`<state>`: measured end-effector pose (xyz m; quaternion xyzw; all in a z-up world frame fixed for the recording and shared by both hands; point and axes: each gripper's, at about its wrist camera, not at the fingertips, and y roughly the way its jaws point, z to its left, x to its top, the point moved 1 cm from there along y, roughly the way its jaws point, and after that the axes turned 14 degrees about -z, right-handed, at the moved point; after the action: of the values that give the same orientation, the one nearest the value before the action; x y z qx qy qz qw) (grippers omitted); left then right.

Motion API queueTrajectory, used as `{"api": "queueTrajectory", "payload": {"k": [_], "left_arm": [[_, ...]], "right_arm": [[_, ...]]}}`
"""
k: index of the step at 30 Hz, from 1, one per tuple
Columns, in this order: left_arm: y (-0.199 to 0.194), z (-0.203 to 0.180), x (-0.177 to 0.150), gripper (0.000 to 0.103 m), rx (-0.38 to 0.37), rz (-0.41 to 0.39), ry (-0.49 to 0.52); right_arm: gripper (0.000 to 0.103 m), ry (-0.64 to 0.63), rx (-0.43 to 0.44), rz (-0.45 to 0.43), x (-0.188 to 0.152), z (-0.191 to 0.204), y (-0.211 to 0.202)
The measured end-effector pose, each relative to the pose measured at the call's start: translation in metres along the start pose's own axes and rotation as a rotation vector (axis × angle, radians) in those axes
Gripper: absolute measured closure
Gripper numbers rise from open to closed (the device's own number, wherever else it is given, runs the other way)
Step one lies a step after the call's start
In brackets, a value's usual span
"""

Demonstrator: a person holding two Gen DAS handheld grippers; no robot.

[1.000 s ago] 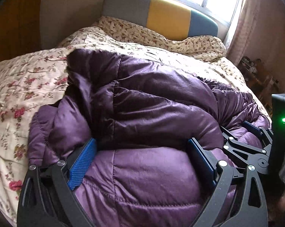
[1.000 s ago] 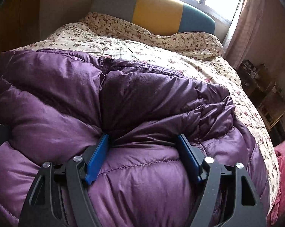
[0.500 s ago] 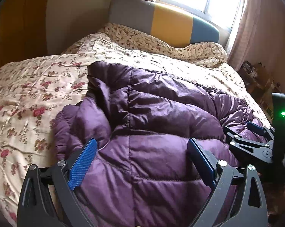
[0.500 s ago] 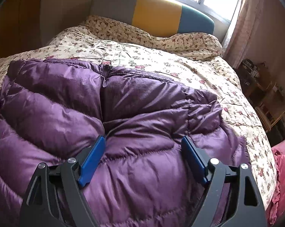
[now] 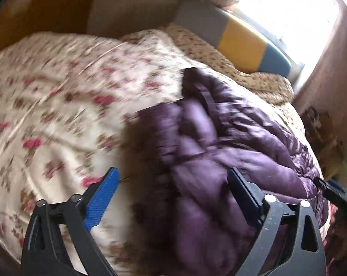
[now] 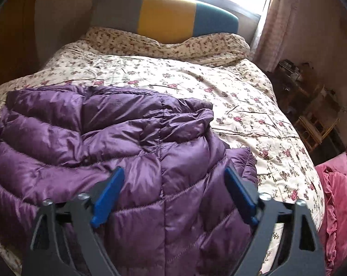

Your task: Fold large clothes

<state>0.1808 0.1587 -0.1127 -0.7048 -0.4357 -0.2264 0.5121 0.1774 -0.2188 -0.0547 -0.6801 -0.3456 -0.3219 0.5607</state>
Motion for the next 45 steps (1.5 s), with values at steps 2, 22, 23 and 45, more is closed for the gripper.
{"api": "queueTrajectory", "payload": {"k": [2,22,23,45], "left_arm": [[-0.003,0.019,-0.003,0.017,-0.018,0.021,-0.070],[0.002,0.040,-0.012,0.021,-0.411,0.110,-0.443],[0.003,0.039,-0.013,0.021,-0.425,0.111,-0.449],[-0.034,-0.063,0.029,0.084,-0.567,0.070,-0.218]], "right_arm": [[0.045,0.009,0.050,-0.011,0.004,0.012,-0.008],[0.085,-0.165,0.121,0.035,-0.036,0.133,0.012],[0.085,-0.166,0.121,0.031,-0.039,0.134,0.012],[0.085,-0.109,0.213,-0.015,-0.042,0.119,0.018]]}}
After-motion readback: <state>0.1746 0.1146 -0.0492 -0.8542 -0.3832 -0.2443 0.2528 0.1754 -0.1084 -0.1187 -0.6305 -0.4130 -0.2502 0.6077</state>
